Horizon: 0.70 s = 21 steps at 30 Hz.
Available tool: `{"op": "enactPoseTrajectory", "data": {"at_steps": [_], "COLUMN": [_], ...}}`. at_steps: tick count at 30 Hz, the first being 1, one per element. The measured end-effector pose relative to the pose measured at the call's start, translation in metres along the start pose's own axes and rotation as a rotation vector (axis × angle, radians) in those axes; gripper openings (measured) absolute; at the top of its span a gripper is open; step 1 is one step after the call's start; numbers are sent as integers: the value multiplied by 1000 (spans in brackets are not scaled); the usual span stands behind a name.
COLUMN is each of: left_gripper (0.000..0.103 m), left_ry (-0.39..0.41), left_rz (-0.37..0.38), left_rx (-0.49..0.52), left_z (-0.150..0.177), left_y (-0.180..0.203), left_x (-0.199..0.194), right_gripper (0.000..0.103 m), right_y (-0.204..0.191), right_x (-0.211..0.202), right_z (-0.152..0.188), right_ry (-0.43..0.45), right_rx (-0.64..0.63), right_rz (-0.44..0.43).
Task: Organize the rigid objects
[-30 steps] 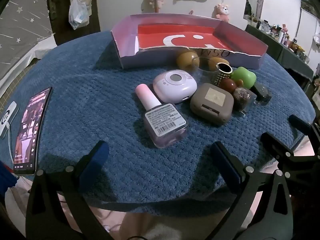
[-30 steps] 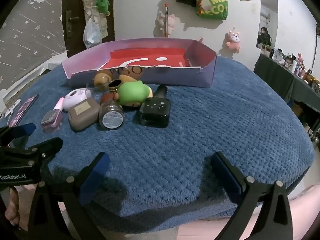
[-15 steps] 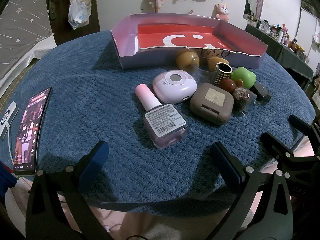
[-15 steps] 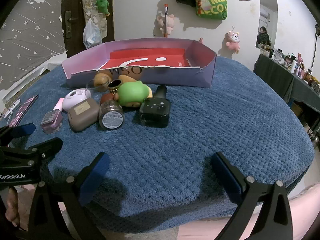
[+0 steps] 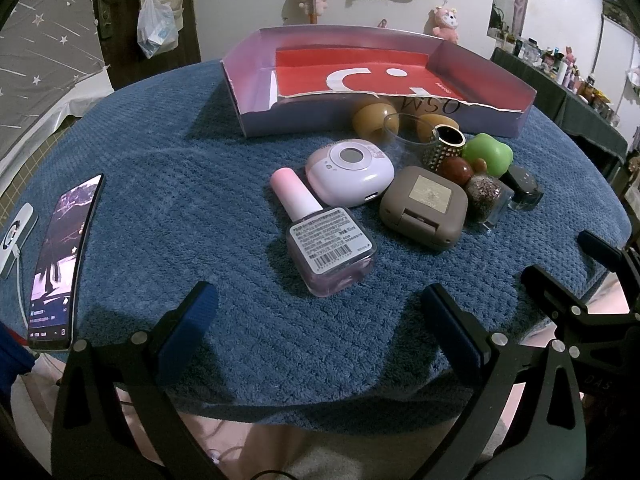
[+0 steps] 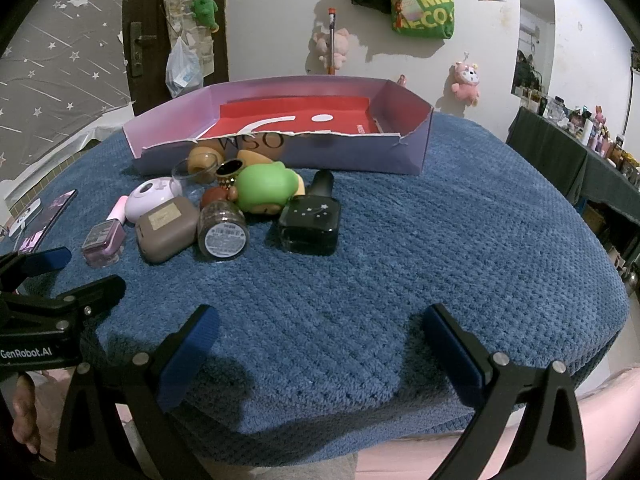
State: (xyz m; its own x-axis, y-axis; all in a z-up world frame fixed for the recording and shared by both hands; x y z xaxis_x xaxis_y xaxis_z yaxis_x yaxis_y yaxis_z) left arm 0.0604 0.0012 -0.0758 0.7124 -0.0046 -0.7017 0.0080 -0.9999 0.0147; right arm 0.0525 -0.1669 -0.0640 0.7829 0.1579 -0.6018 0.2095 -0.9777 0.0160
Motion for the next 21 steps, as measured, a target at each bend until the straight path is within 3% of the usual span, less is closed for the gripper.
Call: {"op": "enactPoseTrajectory", "data": {"at_steps": [21], "left_gripper": [103], "left_ry": [-12], "left_rz": [13], "left_rx": [11], "left_z": [0], "left_y": [3], "left_x": [4], "right_gripper": [103], "right_y": [0], "right_x": [1], "right_z": [-6], "right_ry": [-26], "right_rx": [9], "right_rz": [-21]}}
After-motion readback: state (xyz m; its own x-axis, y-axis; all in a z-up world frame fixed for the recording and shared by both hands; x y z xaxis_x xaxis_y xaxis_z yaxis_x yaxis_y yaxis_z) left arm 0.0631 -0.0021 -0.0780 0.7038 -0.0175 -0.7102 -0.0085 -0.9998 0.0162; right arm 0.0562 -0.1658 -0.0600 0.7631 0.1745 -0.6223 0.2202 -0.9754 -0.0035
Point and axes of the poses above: each gripper's, at about its wrist camera, not at the fingertips, and x roughly the way its jaws point, y to its right, z to its underside, the point moved 10 cm from there along x, roughly the way its jaws point, and after that the axes turned 6 degrees about y, right-handed, at the moved point
